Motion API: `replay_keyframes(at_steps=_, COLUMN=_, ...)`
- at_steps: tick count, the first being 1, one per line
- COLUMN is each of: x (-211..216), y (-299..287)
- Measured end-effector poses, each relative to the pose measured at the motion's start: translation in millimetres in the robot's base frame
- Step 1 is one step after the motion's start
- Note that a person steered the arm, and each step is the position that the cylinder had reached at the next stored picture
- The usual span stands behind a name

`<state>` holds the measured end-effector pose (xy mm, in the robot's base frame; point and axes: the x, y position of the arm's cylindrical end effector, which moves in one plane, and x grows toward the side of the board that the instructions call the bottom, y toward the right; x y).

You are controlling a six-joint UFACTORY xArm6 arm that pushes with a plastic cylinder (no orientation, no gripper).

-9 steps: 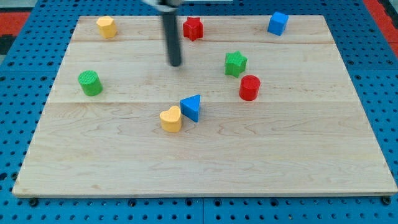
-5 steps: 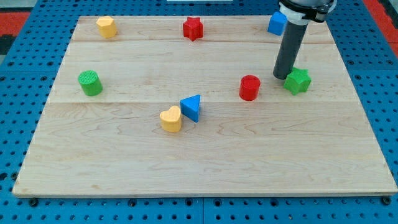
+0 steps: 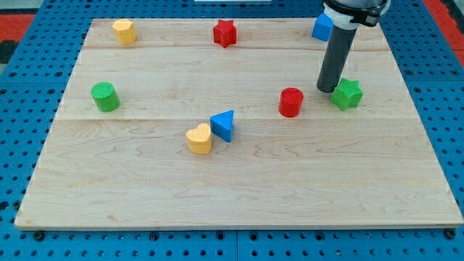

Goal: Slide the green star diagonally bottom right to the blue cube

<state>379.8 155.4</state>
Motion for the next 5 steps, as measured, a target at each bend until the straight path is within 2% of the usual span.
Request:
replay_keyframes(at_steps=4, x=0, y=-10)
replay_keyframes(at_steps=5, x=3, y=-36)
